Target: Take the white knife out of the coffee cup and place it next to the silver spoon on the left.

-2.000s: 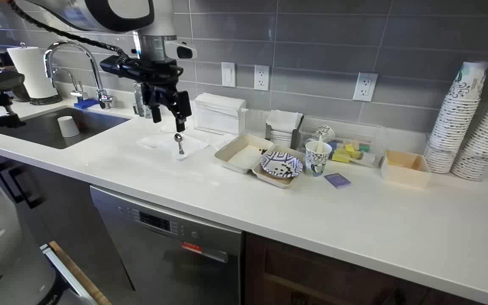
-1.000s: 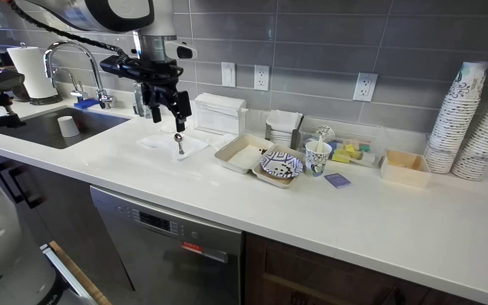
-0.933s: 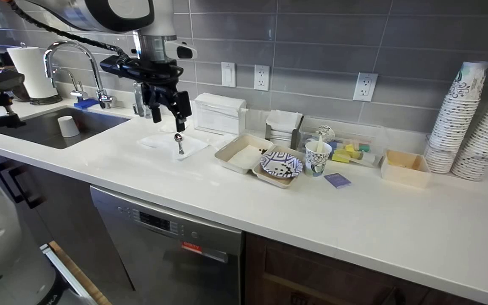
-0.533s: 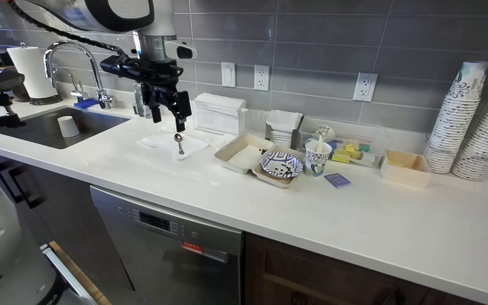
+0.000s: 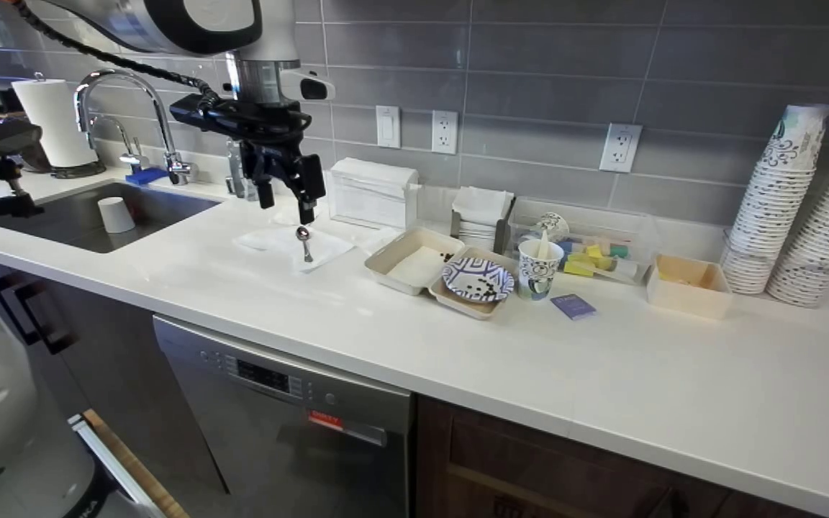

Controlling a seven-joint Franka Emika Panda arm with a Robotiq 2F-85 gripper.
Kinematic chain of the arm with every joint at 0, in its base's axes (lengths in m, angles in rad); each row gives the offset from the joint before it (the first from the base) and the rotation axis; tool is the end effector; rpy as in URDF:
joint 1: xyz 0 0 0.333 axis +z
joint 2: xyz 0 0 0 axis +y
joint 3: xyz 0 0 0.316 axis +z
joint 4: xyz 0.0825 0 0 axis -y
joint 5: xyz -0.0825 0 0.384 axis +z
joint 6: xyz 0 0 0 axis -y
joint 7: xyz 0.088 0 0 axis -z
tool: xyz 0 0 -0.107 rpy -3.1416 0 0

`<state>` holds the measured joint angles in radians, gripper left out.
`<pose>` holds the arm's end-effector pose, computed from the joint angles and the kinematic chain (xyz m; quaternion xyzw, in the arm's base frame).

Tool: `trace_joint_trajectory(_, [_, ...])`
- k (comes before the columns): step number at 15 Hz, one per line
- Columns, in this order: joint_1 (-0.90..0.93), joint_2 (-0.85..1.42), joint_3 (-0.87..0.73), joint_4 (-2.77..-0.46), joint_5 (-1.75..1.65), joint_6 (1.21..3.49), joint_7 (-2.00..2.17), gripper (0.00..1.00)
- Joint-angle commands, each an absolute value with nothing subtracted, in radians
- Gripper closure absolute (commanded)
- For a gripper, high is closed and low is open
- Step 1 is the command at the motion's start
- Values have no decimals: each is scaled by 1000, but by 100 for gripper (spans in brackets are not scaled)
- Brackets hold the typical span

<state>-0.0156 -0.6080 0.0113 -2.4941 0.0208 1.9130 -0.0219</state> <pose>0.3687 0.0002 0.4942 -0.9999 -0.0045 -0.0135 0.0064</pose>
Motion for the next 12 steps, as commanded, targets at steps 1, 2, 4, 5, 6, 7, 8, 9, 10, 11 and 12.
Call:
trace_joint_trajectory(1, [-9, -607, 5, -2492, 17, 1911, -19, 0])
trace_joint_trajectory(2, [-9, -607, 5, -2492, 17, 1911, -19, 0])
trace_joint_trajectory(4, [-9, -607, 5, -2492, 17, 1911, -19, 0])
trace_joint_trajectory(5, [-9, -607, 5, -2492, 17, 1911, -19, 0])
trace_joint_trajectory(6, [-9, -607, 5, -2492, 17, 1911, -19, 0])
trace_joint_trajectory(7, [-9, -607, 5, -2492, 17, 1911, -19, 0])
trace_joint_trajectory(8, [-9, -607, 5, -2492, 17, 1911, -19, 0])
trace_joint_trajectory(9, [-9, -607, 5, -2492, 17, 1911, -19, 0])
trace_joint_trajectory(10, [-9, -607, 5, -2492, 17, 1911, -19, 0])
trace_joint_trajectory(11, [-17, -593, -1, -2480, 22, 1936, -6, 0])
trace_joint_trajectory(12, [-31, -562, -17, -2449, 42, 1943, 16, 0])
